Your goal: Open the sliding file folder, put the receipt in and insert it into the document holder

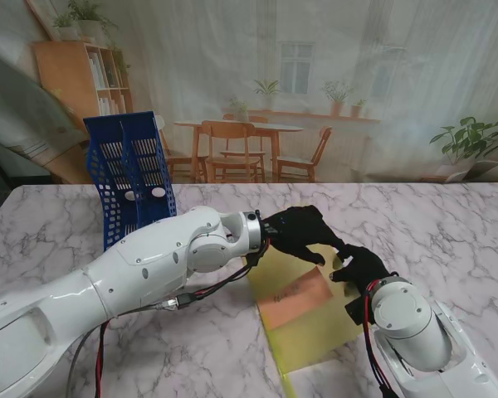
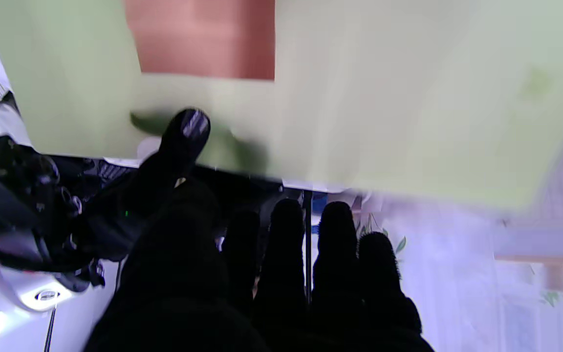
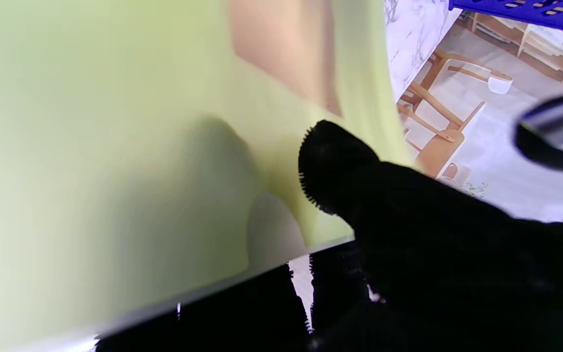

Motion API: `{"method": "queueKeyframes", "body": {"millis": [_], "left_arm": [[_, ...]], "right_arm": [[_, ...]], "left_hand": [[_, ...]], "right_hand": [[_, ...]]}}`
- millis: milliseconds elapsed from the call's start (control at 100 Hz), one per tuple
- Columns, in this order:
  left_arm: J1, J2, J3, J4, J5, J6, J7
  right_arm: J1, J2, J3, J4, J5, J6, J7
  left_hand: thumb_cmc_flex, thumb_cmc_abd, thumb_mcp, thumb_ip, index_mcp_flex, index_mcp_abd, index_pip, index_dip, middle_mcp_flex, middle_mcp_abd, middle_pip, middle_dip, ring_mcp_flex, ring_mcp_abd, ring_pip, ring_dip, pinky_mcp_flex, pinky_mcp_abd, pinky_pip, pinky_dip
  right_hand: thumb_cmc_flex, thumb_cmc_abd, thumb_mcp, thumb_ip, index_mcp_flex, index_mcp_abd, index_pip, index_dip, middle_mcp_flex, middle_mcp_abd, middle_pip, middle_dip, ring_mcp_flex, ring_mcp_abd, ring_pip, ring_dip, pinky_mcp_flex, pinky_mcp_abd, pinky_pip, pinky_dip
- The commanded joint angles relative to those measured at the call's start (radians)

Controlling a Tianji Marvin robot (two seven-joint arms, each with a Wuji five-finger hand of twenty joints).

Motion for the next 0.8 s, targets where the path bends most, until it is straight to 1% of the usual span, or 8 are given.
{"method": "queueKeyframes", "body": {"millis": [0,70,250,380,480,550,690,790], "left_arm": [[0.007,0.014,-0.012,-0.019,0.002,0.006,0.001],[0.023,0.026,-0.038,-0.044,0.012,0.011,0.008],[0.080,0.058,-0.123,-0.111,0.040,0.035,0.025],[0.142,0.087,-0.199,-0.148,0.079,0.053,0.042],[0.194,0.111,-0.249,-0.153,0.124,0.066,0.060],[0.233,0.126,-0.281,-0.153,0.141,0.085,0.056],[0.302,0.146,-0.336,-0.154,0.147,0.128,0.034],[0.344,0.153,-0.376,-0.167,0.130,0.155,0.006]], "right_arm": [[-0.011,-0.004,0.003,-0.001,0.004,0.002,-0.006],[-0.014,-0.009,0.006,-0.001,0.009,0.000,-0.020],[-0.027,-0.024,0.025,-0.004,0.041,-0.020,-0.066],[-0.049,-0.034,0.052,-0.015,0.069,-0.062,-0.104],[-0.069,-0.042,0.078,-0.025,0.104,-0.107,-0.131],[-0.080,-0.046,0.088,-0.030,0.113,-0.136,-0.149],[-0.096,-0.048,0.107,-0.042,0.131,-0.175,-0.157],[-0.102,-0.050,0.118,-0.052,0.148,-0.199,-0.166]], "left_hand": [[-0.019,0.018,-0.018,0.024,-0.038,0.010,-0.019,-0.016,-0.047,0.017,-0.020,-0.014,-0.046,0.021,-0.024,-0.001,-0.025,-0.023,-0.019,-0.019],[-0.024,0.020,-0.021,0.024,-0.052,0.014,-0.032,-0.023,-0.068,0.020,-0.026,-0.019,-0.055,0.021,-0.028,-0.002,-0.029,-0.025,-0.026,-0.023],[-0.032,0.035,-0.026,0.024,-0.049,0.017,-0.044,-0.029,-0.082,0.027,-0.027,-0.026,-0.063,0.028,-0.030,-0.002,-0.031,-0.013,-0.033,-0.026],[-0.034,0.065,-0.032,0.023,-0.040,0.025,-0.043,-0.026,-0.087,0.040,-0.028,-0.027,-0.059,0.036,-0.022,0.004,-0.023,-0.003,-0.020,-0.020],[-0.032,0.098,-0.057,0.019,-0.043,0.043,-0.040,-0.013,-0.093,0.059,-0.021,-0.024,-0.027,0.050,0.016,0.034,0.015,0.009,0.037,0.006],[-0.029,0.110,-0.073,0.023,-0.017,0.084,-0.014,0.016,-0.066,0.087,0.012,-0.002,0.010,0.079,0.065,0.076,0.056,0.035,0.109,0.040],[-0.042,0.121,-0.083,0.022,0.027,0.129,0.036,0.067,-0.013,0.128,0.074,0.058,0.095,0.132,0.180,0.186,0.149,0.088,0.268,0.113],[-0.055,0.125,-0.085,0.018,0.071,0.142,0.073,0.088,0.048,0.148,0.107,0.087,0.171,0.165,0.261,0.261,0.223,0.125,0.379,0.160]], "right_hand": [[0.071,-0.017,0.102,-0.001,0.035,-0.061,0.042,0.022,-0.008,0.019,0.069,0.014,0.050,-0.068,0.090,0.015,0.028,-0.033,0.056,0.009],[0.073,-0.013,0.104,-0.002,0.032,-0.059,0.042,0.024,-0.015,0.023,0.075,0.018,0.050,-0.075,0.100,0.015,0.032,-0.038,0.059,0.010],[0.077,0.003,0.108,-0.004,0.029,-0.060,0.047,0.028,-0.033,0.028,0.089,0.030,0.047,-0.095,0.127,0.016,0.035,-0.045,0.064,0.012],[0.078,0.011,0.105,-0.005,0.021,-0.058,0.051,0.030,-0.043,0.028,0.094,0.039,0.043,-0.103,0.137,0.015,0.035,-0.048,0.065,0.013],[0.079,0.016,0.104,-0.005,0.018,-0.060,0.056,0.032,-0.049,0.026,0.096,0.043,0.041,-0.107,0.140,0.013,0.034,-0.049,0.064,0.012],[0.080,0.018,0.103,-0.005,0.018,-0.062,0.058,0.033,-0.052,0.025,0.099,0.046,0.038,-0.111,0.143,0.012,0.033,-0.050,0.063,0.012],[0.080,0.021,0.103,-0.006,0.016,-0.062,0.062,0.033,-0.058,0.026,0.102,0.049,0.037,-0.117,0.151,0.012,0.032,-0.052,0.062,0.011],[0.081,0.024,0.103,-0.006,0.012,-0.060,0.064,0.034,-0.062,0.029,0.104,0.052,0.036,-0.121,0.154,0.011,0.032,-0.053,0.061,0.011]]}}
